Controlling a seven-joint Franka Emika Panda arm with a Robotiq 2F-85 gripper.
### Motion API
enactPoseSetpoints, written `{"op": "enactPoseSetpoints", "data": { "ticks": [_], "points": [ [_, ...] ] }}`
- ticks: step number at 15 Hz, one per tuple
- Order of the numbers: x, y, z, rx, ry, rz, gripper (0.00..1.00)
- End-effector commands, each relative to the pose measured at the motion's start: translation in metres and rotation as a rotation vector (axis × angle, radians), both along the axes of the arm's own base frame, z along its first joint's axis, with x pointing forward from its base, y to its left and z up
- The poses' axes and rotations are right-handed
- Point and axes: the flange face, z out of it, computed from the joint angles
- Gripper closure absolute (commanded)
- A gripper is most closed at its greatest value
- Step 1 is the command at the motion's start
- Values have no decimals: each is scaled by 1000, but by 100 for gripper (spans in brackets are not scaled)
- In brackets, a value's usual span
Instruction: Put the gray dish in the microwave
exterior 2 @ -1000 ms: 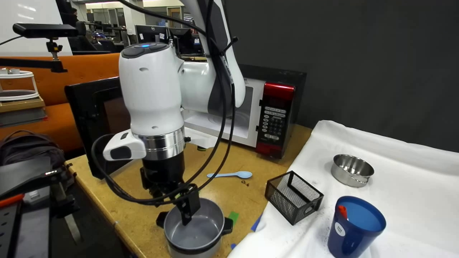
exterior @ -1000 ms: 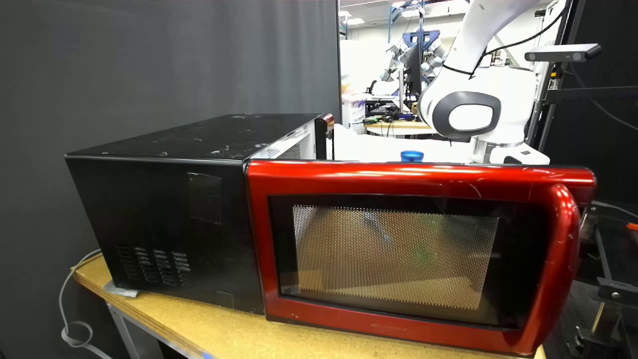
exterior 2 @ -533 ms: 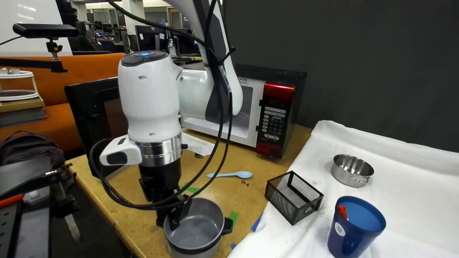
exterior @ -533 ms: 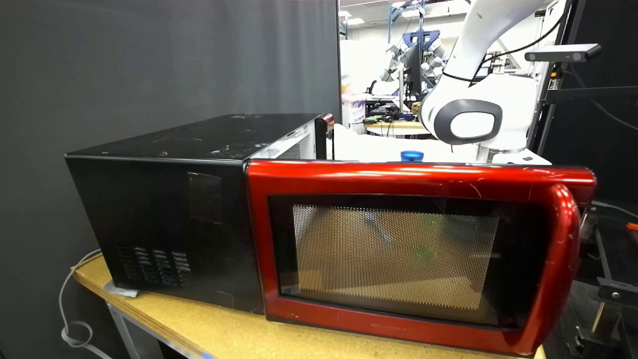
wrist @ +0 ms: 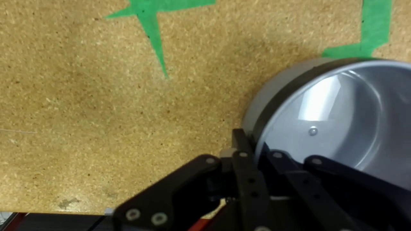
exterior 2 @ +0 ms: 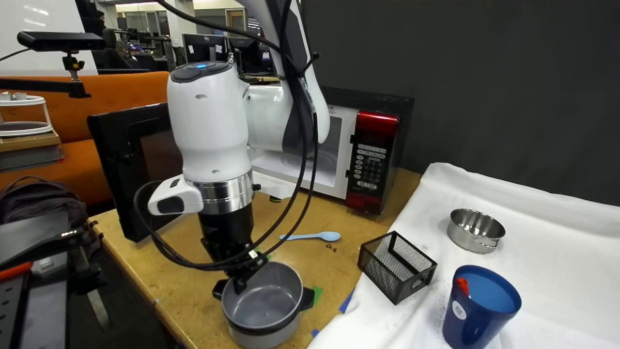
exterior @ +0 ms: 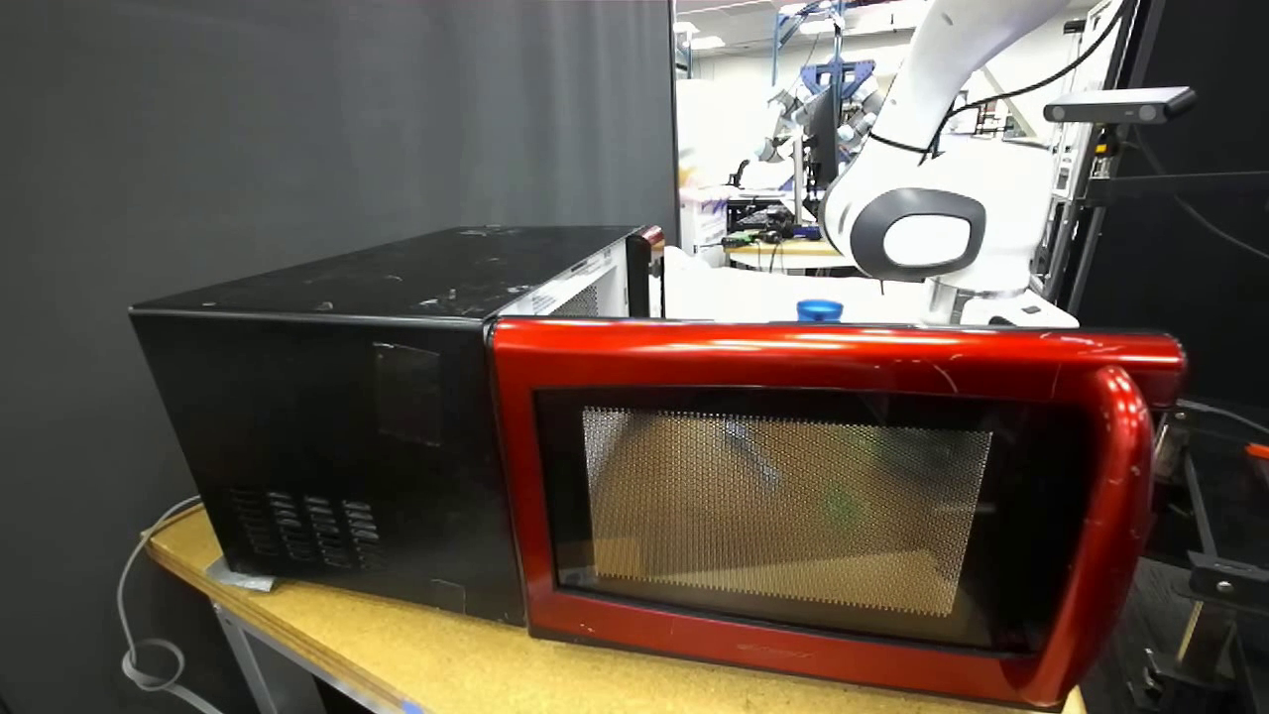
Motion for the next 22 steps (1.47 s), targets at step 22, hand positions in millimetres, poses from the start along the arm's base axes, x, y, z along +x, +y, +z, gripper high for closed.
{"op": "enactPoseSetpoints", "data": {
  "ticks": [22],
  "points": [
    [38,96,63,-85,-123,1289,99]
  ]
}}
